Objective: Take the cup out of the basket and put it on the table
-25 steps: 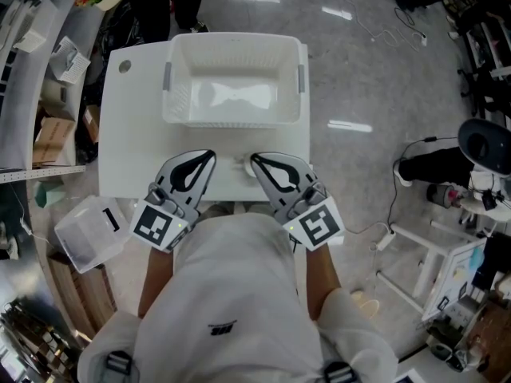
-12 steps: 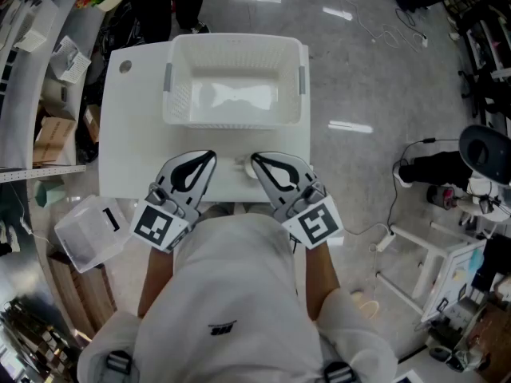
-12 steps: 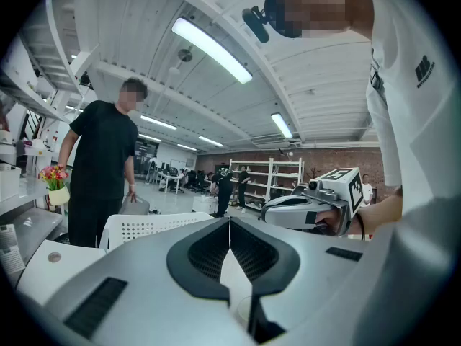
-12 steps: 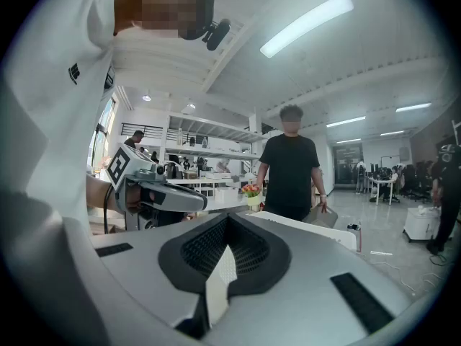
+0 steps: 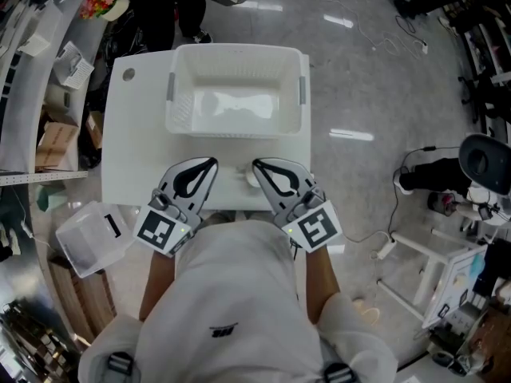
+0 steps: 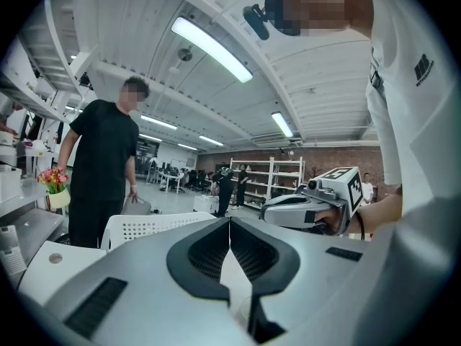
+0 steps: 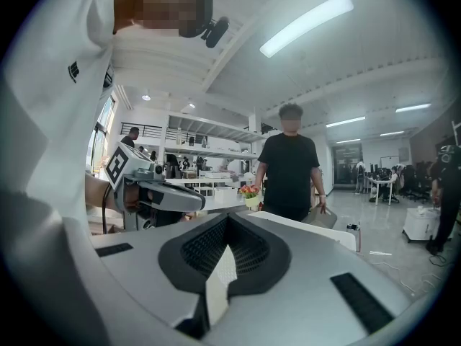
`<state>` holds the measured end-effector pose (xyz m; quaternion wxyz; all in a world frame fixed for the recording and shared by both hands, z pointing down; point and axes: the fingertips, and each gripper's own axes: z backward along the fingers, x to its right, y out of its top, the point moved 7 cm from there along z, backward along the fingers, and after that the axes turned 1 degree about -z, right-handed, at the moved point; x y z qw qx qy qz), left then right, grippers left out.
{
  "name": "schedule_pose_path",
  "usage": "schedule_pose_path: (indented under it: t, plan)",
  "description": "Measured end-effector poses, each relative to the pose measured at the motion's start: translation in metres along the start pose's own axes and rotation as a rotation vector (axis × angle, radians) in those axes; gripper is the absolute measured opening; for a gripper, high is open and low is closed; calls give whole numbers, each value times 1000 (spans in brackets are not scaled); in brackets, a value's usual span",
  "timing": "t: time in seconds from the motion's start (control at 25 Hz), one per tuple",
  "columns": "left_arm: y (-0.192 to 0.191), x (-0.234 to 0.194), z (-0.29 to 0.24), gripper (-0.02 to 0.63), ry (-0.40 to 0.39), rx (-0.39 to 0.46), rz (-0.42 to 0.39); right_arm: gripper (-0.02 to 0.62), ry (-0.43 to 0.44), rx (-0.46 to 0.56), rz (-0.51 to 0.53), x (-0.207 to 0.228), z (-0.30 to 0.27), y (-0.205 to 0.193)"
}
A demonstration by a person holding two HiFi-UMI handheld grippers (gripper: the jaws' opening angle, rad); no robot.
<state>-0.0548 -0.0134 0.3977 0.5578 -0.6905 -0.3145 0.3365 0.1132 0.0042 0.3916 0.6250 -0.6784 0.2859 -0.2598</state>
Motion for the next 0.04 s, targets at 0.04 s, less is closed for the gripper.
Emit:
schedule_pose_path:
  t: [0.04]
  plan:
    - [1, -1, 0, 11, 2, -1, -2, 6, 0, 2, 2, 0, -1, 0]
